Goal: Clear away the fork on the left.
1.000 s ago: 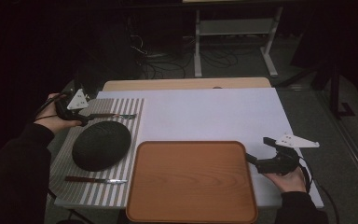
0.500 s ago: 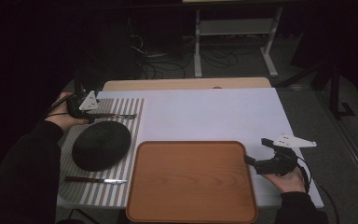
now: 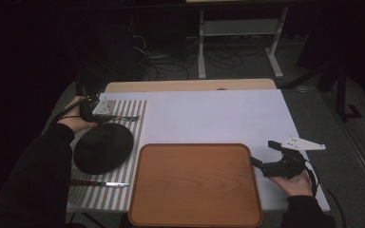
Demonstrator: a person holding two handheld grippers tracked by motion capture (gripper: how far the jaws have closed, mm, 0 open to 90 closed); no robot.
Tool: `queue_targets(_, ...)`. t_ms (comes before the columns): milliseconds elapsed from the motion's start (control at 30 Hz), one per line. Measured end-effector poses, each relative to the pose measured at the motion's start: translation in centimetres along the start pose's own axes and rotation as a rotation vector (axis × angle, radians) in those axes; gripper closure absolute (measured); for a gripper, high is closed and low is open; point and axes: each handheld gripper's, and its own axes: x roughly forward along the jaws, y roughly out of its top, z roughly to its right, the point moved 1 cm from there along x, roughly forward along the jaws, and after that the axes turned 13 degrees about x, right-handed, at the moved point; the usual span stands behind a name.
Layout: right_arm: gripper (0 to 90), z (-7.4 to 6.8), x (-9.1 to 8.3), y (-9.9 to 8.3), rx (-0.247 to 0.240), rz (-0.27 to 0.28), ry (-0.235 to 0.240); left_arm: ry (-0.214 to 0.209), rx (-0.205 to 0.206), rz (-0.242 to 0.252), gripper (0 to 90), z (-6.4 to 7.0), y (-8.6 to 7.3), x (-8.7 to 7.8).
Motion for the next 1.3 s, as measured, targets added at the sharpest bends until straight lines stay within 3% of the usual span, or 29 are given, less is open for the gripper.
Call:
queue_targets(133, 0.0, 0.0, 0.0, 0.0, -0.001, -0.001, 0.0, -0.012, 0.032, -0.016, 51.4, -0.1, 0.0, 0.7)
queue_targets(367, 0.0, -0.1, -0.1, 0.0, -0.006, 0.002, 0.0, -0.039, 0.031, -0.049, 52.8, -0.1, -0.8, 2.0)
queue_targets(500, 0.0, -0.1, -0.2, 0.0, -0.008, 0.003, -0.002, -0.03, 0.015, -0.029, 53.4, -0.3, -1.2, 2.4)
queue_targets(733, 0.0, 0.1, -0.5, 0.0, -0.01, 0.008, -0.013, -0.07, 0.06, -0.019, 56.5, -0.2, -1.0, 3.7)
queue_targets(1000, 0.0, 0.2, -0.6, 0.0, -0.013, 0.007, -0.016, -0.09, 0.073, -0.044, 58.9, -0.2, -1.3, 5.0)
queue_targets(1300, 0.0, 0.4, -0.7, 0.0, -0.008, 0.011, -0.019, -0.115, 0.09, -0.059, 70.3, -0.4, -1.6, 5.4)
